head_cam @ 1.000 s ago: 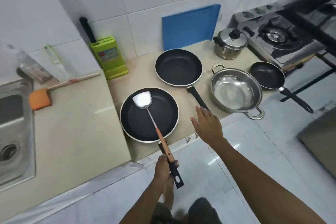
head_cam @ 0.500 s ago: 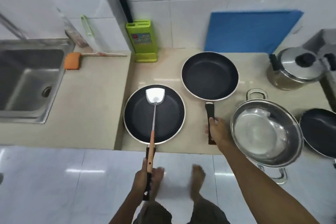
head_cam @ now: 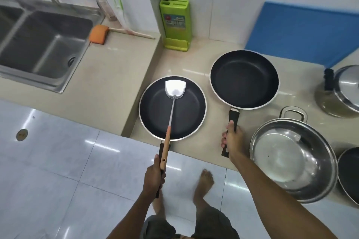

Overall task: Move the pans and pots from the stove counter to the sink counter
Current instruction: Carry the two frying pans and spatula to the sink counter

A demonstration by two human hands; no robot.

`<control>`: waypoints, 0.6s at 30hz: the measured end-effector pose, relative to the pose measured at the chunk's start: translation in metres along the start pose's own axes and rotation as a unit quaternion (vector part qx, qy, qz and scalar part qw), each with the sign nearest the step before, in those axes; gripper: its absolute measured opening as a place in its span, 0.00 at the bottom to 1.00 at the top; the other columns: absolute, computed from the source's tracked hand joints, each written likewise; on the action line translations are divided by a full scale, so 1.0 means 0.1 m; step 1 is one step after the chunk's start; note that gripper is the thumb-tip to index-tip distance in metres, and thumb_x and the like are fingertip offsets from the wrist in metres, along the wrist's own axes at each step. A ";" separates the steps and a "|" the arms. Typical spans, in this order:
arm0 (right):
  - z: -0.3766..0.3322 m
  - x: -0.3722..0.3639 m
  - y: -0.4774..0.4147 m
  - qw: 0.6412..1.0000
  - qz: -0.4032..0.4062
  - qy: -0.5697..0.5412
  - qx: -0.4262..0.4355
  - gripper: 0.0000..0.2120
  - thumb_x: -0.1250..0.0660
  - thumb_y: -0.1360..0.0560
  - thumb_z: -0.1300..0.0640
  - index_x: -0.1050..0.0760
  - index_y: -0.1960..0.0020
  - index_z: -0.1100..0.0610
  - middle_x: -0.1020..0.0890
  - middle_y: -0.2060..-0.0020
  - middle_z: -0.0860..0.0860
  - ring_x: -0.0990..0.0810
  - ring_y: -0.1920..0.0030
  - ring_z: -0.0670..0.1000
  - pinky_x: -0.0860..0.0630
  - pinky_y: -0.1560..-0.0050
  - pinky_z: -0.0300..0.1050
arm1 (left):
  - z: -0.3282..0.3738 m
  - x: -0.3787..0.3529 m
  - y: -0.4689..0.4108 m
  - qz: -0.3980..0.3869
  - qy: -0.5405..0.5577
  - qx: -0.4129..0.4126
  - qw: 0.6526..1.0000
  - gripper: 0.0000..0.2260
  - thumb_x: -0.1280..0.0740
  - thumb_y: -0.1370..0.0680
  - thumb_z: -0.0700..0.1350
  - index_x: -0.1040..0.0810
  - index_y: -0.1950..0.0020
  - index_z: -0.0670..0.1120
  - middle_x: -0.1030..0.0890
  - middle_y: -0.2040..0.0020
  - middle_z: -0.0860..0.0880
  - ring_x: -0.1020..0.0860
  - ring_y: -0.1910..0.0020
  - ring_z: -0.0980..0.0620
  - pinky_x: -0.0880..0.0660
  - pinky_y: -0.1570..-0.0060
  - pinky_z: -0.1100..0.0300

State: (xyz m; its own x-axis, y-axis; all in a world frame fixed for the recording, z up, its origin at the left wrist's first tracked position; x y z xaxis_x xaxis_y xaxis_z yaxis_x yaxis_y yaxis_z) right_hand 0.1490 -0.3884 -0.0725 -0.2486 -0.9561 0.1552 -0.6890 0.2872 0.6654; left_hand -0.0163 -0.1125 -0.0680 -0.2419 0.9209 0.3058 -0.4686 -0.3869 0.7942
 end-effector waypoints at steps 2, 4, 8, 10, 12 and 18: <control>-0.05 0.01 0.02 1.000 0.018 -0.006 0.015 0.19 0.44 0.17 0.42 0.29 0.54 0.57 0.30 0.72 0.52 0.34 0.80 0.47 0.34 0.80 0.39 | 0.02 -0.04 0.05 0.030 -0.018 -0.010 0.999 0.28 0.46 0.16 0.61 0.25 0.66 0.44 0.26 0.76 0.51 0.29 0.77 0.55 0.31 0.75 0.62; -0.11 0.05 0.06 0.999 0.027 -0.002 0.028 0.19 0.44 0.16 0.43 0.30 0.53 0.58 0.30 0.72 0.53 0.35 0.80 0.47 0.35 0.80 0.39 | 0.08 -0.07 0.13 0.045 -0.033 -0.021 0.998 0.27 0.46 0.15 0.60 0.24 0.65 0.44 0.24 0.74 0.49 0.28 0.76 0.54 0.31 0.75 0.62; -0.24 0.10 0.23 0.997 0.034 0.010 0.073 0.18 0.44 0.16 0.45 0.31 0.54 0.59 0.31 0.72 0.54 0.35 0.81 0.46 0.37 0.81 0.39 | 0.25 -0.06 0.31 0.056 -0.035 -0.048 0.997 0.26 0.47 0.15 0.59 0.25 0.64 0.45 0.23 0.70 0.46 0.26 0.73 0.52 0.30 0.73 0.61; -0.35 0.13 0.37 0.994 0.039 0.017 0.099 0.18 0.44 0.15 0.46 0.31 0.53 0.60 0.32 0.72 0.54 0.36 0.80 0.48 0.37 0.80 0.39 | 0.36 -0.01 0.39 0.049 -0.029 -0.058 0.997 0.27 0.47 0.15 0.59 0.24 0.63 0.43 0.23 0.69 0.45 0.26 0.72 0.51 0.30 0.72 0.60; -0.48 0.13 0.53 0.991 0.043 0.019 0.123 0.17 0.44 0.15 0.47 0.30 0.52 0.61 0.32 0.72 0.55 0.36 0.80 0.49 0.37 0.79 0.40 | 0.49 0.04 0.46 0.035 -0.018 -0.073 0.997 0.27 0.47 0.14 0.59 0.24 0.63 0.43 0.23 0.70 0.46 0.27 0.73 0.52 0.31 0.72 0.60; -0.75 -0.02 1.25 0.981 0.053 0.035 0.182 0.18 0.44 0.15 0.48 0.29 0.51 0.62 0.29 0.69 0.58 0.33 0.76 0.51 0.34 0.77 0.43 | 0.76 0.53 0.60 0.013 0.029 -0.116 0.993 0.28 0.47 0.14 0.59 0.25 0.65 0.43 0.26 0.73 0.47 0.30 0.75 0.50 0.32 0.73 0.59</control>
State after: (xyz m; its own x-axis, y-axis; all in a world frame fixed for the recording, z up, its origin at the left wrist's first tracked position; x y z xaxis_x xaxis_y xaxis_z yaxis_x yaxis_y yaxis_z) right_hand 0.1146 -0.3547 0.0651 -0.2936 -0.9175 0.2684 -0.8621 0.3754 0.3403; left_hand 0.0069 -0.0831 0.0358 -0.3018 0.9085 0.2892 -0.6428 -0.4179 0.6420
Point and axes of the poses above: each hand's wrist, its own y-axis away from the middle knuckle, its own x-axis out of the back of the hand, z = x × y, the point moved 3 cm from there along -y, towards the middle knuckle
